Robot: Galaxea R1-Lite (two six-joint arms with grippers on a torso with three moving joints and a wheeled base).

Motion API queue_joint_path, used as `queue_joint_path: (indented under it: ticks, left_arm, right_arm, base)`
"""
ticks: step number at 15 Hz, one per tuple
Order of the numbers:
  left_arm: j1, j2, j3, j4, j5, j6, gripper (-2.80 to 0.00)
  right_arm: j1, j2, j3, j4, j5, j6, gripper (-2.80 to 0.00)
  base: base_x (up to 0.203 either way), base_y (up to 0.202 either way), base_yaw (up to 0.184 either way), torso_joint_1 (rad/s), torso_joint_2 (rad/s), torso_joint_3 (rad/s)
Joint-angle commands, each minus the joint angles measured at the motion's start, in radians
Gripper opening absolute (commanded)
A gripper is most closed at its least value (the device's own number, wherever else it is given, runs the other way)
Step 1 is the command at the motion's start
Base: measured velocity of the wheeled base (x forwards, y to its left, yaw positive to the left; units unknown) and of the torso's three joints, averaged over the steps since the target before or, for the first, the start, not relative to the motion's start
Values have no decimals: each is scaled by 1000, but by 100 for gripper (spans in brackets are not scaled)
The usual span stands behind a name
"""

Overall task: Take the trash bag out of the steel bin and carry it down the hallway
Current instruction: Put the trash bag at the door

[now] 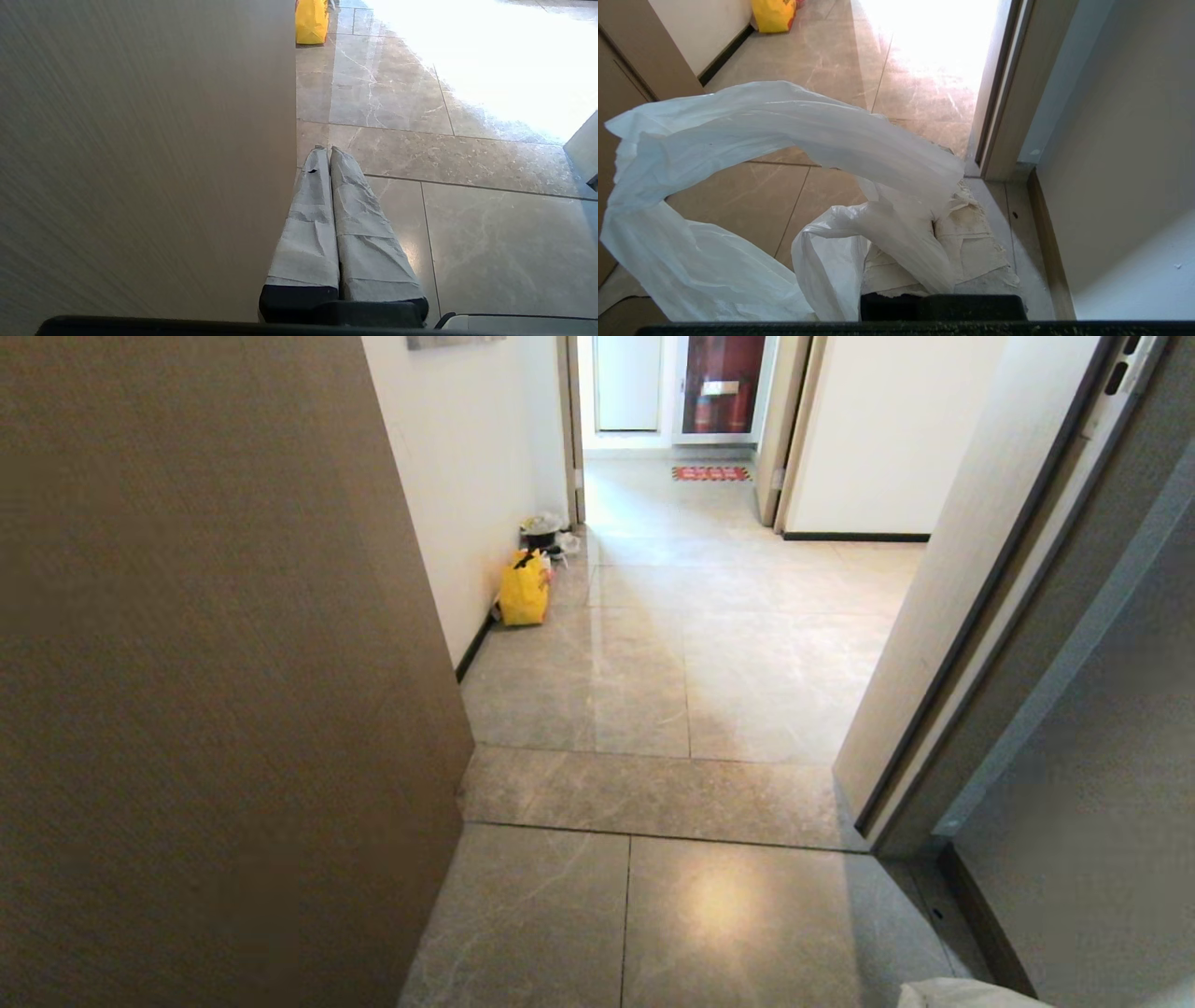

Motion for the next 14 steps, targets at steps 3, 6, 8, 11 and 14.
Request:
queue_joint_path:
  ticks: [3, 6, 8, 11, 14]
  left_arm:
    - [0, 0, 0, 0, 0, 3, -280]
    - [0, 0, 0, 0, 0, 3, -280]
    - [0, 0, 0, 0, 0, 5, -280]
    - [0, 0, 0, 0, 0, 3, -280]
    - [0, 0, 0, 0, 0, 3, -280]
  right_arm:
    - [0, 2, 0, 0, 0, 0, -280]
    - [0, 2, 0, 0, 0, 0, -280]
    - [0, 1, 0, 0, 0, 0, -280]
    - [1, 1, 0, 0, 0, 0, -280]
    - [1, 0, 0, 0, 0, 0, -280]
  base:
    - [0, 0, 0, 0, 0, 0]
    - [0, 0, 0, 0, 0, 0]
    - [0, 0, 0, 0, 0, 0]
    - [0, 0, 0, 0, 0, 0]
    - [0, 0, 0, 0, 0, 0]
